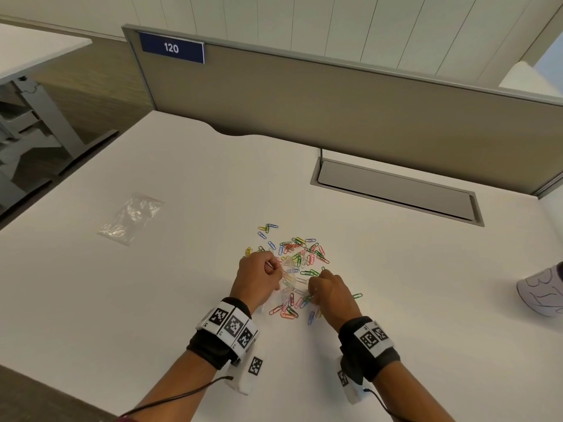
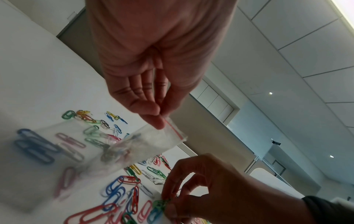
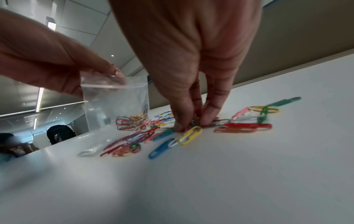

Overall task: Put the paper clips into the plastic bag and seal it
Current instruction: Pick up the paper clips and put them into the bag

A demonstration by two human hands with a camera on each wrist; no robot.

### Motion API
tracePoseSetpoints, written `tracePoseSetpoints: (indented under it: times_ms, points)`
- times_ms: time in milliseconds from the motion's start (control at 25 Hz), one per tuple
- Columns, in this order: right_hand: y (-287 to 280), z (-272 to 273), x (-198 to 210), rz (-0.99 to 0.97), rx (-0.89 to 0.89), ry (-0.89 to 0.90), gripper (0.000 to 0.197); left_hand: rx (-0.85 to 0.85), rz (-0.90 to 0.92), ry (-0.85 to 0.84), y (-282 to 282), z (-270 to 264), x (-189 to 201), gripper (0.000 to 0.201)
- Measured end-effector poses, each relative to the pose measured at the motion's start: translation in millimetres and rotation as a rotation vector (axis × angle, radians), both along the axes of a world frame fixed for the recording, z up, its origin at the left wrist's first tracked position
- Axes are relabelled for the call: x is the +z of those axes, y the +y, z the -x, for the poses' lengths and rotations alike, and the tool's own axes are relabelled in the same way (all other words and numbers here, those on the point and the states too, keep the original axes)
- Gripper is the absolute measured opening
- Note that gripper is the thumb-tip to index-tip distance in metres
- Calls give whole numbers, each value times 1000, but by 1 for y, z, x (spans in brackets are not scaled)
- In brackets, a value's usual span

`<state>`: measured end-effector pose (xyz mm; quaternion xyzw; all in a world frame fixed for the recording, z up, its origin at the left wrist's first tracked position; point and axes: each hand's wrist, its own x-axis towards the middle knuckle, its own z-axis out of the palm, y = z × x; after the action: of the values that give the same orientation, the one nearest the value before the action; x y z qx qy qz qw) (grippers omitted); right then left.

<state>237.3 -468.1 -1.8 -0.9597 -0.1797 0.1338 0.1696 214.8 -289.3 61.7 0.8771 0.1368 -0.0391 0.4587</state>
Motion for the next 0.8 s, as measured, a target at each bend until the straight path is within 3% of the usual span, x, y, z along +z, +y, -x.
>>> tracePoseSetpoints:
  times_ms: [480, 680, 800]
  points:
    - [-15, 4, 10, -128, -180, 25, 15, -12, 24, 2, -2, 3, -2, 7]
    - [-22, 8, 6, -48, -148, 133, 87, -1, 40, 13, -5, 3, -3, 8]
    - [-25, -1, 10, -37, -131, 61, 98, 2, 50, 19, -5, 3, -3, 7]
